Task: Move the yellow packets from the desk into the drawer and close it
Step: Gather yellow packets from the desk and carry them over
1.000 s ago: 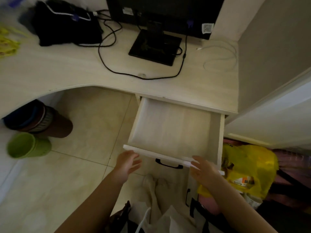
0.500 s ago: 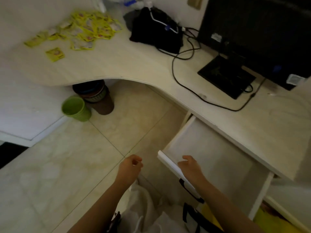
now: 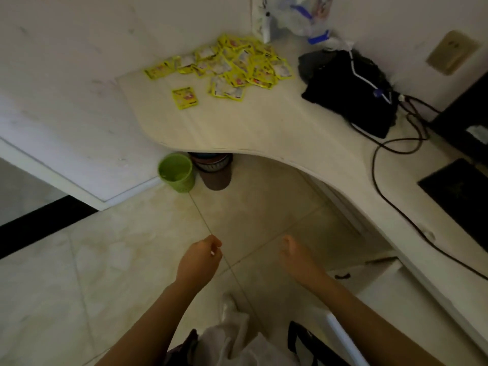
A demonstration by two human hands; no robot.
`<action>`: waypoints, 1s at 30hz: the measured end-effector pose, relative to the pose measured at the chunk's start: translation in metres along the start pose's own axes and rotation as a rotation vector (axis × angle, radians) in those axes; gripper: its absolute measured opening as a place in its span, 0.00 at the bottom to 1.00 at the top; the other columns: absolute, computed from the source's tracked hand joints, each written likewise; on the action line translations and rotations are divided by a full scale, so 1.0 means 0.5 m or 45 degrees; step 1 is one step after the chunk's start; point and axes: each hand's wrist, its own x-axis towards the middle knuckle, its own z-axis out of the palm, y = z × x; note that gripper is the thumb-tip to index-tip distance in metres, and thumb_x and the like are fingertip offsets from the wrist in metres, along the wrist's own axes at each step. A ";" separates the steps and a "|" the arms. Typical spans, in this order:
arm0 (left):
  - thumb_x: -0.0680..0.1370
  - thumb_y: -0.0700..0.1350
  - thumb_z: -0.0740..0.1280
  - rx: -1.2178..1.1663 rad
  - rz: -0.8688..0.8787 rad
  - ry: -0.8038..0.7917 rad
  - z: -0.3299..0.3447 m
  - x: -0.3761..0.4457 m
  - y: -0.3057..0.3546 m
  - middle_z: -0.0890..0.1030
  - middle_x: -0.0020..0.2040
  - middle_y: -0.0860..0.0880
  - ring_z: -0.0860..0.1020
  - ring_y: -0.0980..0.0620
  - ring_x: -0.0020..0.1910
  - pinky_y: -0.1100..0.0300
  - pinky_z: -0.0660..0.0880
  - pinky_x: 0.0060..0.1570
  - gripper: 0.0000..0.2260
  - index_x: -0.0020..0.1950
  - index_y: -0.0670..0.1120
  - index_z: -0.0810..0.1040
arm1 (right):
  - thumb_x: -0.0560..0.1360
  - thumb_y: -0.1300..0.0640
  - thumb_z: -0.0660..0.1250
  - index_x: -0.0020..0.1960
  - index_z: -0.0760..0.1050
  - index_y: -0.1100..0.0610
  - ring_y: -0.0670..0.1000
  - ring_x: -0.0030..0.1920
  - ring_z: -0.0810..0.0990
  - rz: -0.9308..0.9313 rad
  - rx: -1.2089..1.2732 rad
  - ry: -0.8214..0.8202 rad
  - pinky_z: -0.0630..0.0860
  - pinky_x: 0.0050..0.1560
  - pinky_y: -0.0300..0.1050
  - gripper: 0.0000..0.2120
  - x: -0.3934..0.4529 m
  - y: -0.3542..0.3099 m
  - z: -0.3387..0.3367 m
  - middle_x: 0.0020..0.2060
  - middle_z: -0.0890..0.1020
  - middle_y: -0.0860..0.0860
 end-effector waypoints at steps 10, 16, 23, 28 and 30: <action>0.77 0.47 0.62 0.083 0.095 0.064 -0.203 0.294 -0.017 0.81 0.51 0.51 0.79 0.50 0.49 0.57 0.76 0.49 0.11 0.58 0.50 0.77 | 0.79 0.54 0.57 0.73 0.61 0.60 0.58 0.69 0.67 -0.288 -0.396 0.137 0.65 0.70 0.52 0.24 0.253 -0.267 -0.077 0.69 0.68 0.59; 0.77 0.46 0.62 0.097 0.111 0.102 -0.285 0.476 0.016 0.81 0.50 0.48 0.79 0.48 0.48 0.55 0.77 0.49 0.09 0.55 0.47 0.77 | 0.80 0.52 0.56 0.70 0.63 0.59 0.59 0.64 0.70 -0.358 -0.493 0.115 0.72 0.62 0.52 0.21 0.417 -0.389 -0.169 0.65 0.71 0.58; 0.77 0.46 0.62 0.072 -0.018 0.086 -0.360 0.673 0.051 0.81 0.51 0.49 0.79 0.47 0.50 0.53 0.77 0.52 0.10 0.57 0.49 0.77 | 0.79 0.53 0.55 0.69 0.63 0.59 0.59 0.65 0.68 -0.403 -0.579 0.048 0.72 0.61 0.53 0.20 0.603 -0.508 -0.269 0.65 0.70 0.58; 0.76 0.46 0.63 0.086 -0.083 0.073 -0.396 0.787 0.050 0.81 0.53 0.50 0.78 0.48 0.52 0.54 0.76 0.52 0.10 0.57 0.49 0.77 | 0.80 0.53 0.54 0.68 0.64 0.61 0.61 0.63 0.68 -0.389 -0.666 -0.011 0.72 0.60 0.54 0.19 0.720 -0.570 -0.310 0.64 0.70 0.60; 0.77 0.46 0.63 0.104 -0.081 0.060 -0.409 0.826 0.043 0.80 0.55 0.49 0.77 0.48 0.53 0.54 0.75 0.53 0.11 0.58 0.49 0.76 | 0.80 0.52 0.54 0.68 0.64 0.61 0.61 0.64 0.68 -0.370 -0.684 -0.025 0.71 0.61 0.55 0.20 0.760 -0.593 -0.317 0.64 0.69 0.60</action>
